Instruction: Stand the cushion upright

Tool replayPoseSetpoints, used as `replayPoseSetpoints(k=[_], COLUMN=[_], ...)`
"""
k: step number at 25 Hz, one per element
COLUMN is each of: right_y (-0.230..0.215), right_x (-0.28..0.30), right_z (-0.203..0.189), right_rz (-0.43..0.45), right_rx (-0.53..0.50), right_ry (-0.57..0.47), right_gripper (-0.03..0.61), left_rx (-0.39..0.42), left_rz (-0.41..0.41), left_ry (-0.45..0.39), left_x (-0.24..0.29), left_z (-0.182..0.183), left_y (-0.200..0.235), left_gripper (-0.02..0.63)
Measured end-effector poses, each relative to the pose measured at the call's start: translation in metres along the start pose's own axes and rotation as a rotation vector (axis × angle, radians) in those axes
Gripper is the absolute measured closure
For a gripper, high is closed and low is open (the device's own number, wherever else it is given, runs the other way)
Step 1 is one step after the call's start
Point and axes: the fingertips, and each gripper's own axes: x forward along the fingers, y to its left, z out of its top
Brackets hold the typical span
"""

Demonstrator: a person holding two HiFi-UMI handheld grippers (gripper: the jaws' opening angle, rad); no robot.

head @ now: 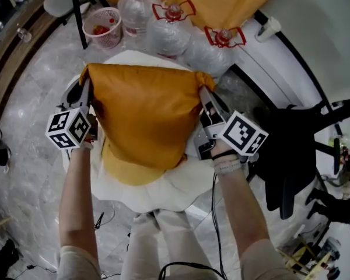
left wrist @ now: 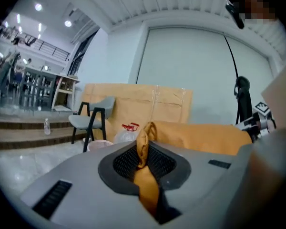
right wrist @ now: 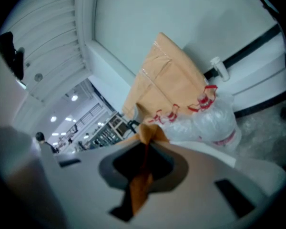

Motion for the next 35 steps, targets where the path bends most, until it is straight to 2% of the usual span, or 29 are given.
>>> replayPoseSetpoints(k=[3,9,13,18,21,24,29,35], right_y=[0.002,0.012,0.015,0.007,0.003,-0.003,-0.017,-0.020], right_x=[-0.004,-0.010,-0.011,-0.008,-0.005,-0.002,-0.005,-0.015], right_z=[-0.001,-0.005,-0.005,0.000,0.002,0.005,0.007,0.013], right_rz=[0.000,0.021,0.021,-0.018,-0.031,-0.034,-0.095,-0.074], right_rx=[0.005,0.000,-0.006,-0.011,-0.012,0.006,0.135,0.227], right_ry=[-0.017,-0.025,-0.034,-0.036,-0.037,-0.036,-0.047,-0.117], right_gripper=[0.541,0.541,0.541,0.541,0.541,0.541,0.541,0.541], left_rx=[0.058,-0.020,-0.018,-0.042,-0.038,-0.040,-0.002,-0.025], left_rz=[0.020,0.008,0.044,0.061,0.014,-0.078,-0.205,-0.249], left_ry=[0.010,-0.026,-0.028,0.002,-0.024,-0.041,-0.019,-0.033], left_x=[-0.007,-0.018,-0.030,-0.054,-0.069,-0.081,-0.086,-0.086], left_z=[0.000,-0.003,-0.005,-0.028,-0.031,-0.036,-0.051,-0.044], left_y=[0.000,0.003,0.013,0.017,-0.004,-0.039,-0.082,-0.090], left_gripper=[0.566,0.565,0.537,0.537,0.537,0.537,0.537,0.537])
